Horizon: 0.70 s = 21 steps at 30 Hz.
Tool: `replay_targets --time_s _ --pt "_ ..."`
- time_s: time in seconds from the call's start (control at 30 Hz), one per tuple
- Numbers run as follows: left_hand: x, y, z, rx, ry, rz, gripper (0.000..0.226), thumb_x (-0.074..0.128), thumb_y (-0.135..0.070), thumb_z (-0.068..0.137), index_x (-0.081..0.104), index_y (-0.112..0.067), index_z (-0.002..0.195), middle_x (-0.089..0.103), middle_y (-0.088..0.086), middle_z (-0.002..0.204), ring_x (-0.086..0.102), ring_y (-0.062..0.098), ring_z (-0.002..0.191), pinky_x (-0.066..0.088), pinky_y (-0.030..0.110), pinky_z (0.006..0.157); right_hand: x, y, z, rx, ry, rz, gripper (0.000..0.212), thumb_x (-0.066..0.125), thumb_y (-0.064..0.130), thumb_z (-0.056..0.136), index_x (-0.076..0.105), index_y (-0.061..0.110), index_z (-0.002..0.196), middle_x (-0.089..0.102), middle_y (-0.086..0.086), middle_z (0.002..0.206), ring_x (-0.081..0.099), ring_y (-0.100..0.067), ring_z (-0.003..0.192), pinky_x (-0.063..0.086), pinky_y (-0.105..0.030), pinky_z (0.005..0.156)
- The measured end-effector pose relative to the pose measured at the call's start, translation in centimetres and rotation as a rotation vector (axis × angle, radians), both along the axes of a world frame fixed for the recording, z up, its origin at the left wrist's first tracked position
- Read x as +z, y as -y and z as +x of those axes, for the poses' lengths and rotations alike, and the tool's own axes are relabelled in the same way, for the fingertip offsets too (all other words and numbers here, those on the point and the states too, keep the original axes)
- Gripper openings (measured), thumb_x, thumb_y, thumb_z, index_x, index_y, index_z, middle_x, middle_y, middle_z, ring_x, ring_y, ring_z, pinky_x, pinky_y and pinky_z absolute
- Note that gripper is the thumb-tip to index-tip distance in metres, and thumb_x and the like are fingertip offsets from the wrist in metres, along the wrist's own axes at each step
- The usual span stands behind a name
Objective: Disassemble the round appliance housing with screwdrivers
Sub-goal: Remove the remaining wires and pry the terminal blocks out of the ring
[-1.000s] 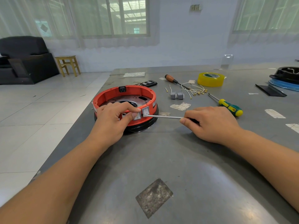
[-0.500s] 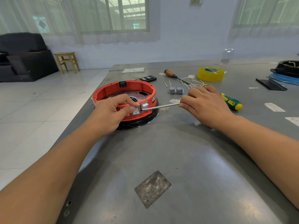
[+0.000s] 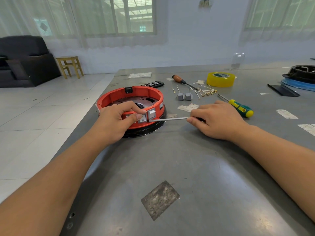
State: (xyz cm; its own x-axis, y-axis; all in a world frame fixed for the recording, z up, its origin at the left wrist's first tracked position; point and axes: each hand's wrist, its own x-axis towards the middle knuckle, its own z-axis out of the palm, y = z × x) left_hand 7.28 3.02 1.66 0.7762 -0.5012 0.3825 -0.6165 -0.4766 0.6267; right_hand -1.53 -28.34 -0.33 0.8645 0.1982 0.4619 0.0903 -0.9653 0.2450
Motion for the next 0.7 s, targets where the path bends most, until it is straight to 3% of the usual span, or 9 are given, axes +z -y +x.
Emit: replay_targets --time_s 0.1,0.17,0.3,0.4,0.53,0.7 --pt "0.05 -0.03 -0.05 0.000 -0.016 -0.010 0.024 0.067 -0.031 0.101 0.069 -0.053 0.093 0.074 -0.002 0.106 0.065 0.023 0.099 0.058 0.048 0.092 -0.20 0.00 0.17 0.010 -0.012 0.024 0.047 0.025 0.063 0.103 0.059 0.033 0.090 0.066 0.009 0.084 0.061 -0.018 0.076 0.036 -0.030 0.064" --pt "-0.06 -0.08 0.18 -0.002 -0.024 -0.017 0.022 0.067 -0.030 0.102 0.071 -0.051 0.096 0.074 0.000 0.108 0.064 0.021 0.103 0.057 0.045 0.092 -0.31 0.05 0.28 0.013 -0.003 0.035 0.048 0.025 0.063 0.102 0.060 0.032 0.090 0.066 0.008 0.084 0.061 -0.019 0.077 0.037 -0.031 0.064" --pt "0.03 -0.16 0.37 -0.012 -0.039 -0.022 0.020 0.067 -0.030 0.102 0.072 -0.049 0.100 0.069 -0.019 0.108 0.061 0.005 0.100 0.053 0.022 0.083 -0.51 0.09 0.37 0.047 0.043 0.050 0.042 0.036 0.056 0.104 0.068 0.030 0.097 0.067 0.008 0.087 0.062 -0.021 0.080 0.043 -0.036 0.074" --pt "0.17 -0.12 0.36 -0.012 -0.061 -0.023 0.020 0.066 -0.029 0.102 0.072 -0.048 0.101 0.065 -0.026 0.108 0.058 -0.004 0.098 0.049 0.017 0.077 -0.66 0.22 0.65 0.030 0.099 0.057 0.042 0.040 0.054 0.103 0.073 0.028 0.100 0.066 0.005 0.089 0.062 -0.023 0.083 0.036 -0.038 0.079" --pt "0.19 -0.17 0.36 -0.022 -0.071 -0.042 0.018 0.066 -0.027 0.103 0.074 -0.043 0.104 0.067 -0.024 0.110 0.059 -0.001 0.102 0.053 0.021 0.083 -0.69 0.12 0.76 0.008 0.163 0.083 0.038 0.046 0.053 0.102 0.075 0.028 0.101 0.064 0.003 0.090 0.062 -0.025 0.087 0.033 -0.043 0.086" --pt "0.41 -0.11 0.22 -0.014 -0.083 -0.052 0.016 0.067 -0.026 0.103 0.077 -0.038 0.107 0.074 -0.012 0.107 0.063 0.002 0.103 0.054 0.026 0.087 -0.70 -0.31 0.71 -0.017 0.233 0.115 0.032 0.053 0.051 0.101 0.075 0.028 0.098 0.061 0.001 0.096 0.058 -0.026 0.094 0.025 -0.043 0.082"
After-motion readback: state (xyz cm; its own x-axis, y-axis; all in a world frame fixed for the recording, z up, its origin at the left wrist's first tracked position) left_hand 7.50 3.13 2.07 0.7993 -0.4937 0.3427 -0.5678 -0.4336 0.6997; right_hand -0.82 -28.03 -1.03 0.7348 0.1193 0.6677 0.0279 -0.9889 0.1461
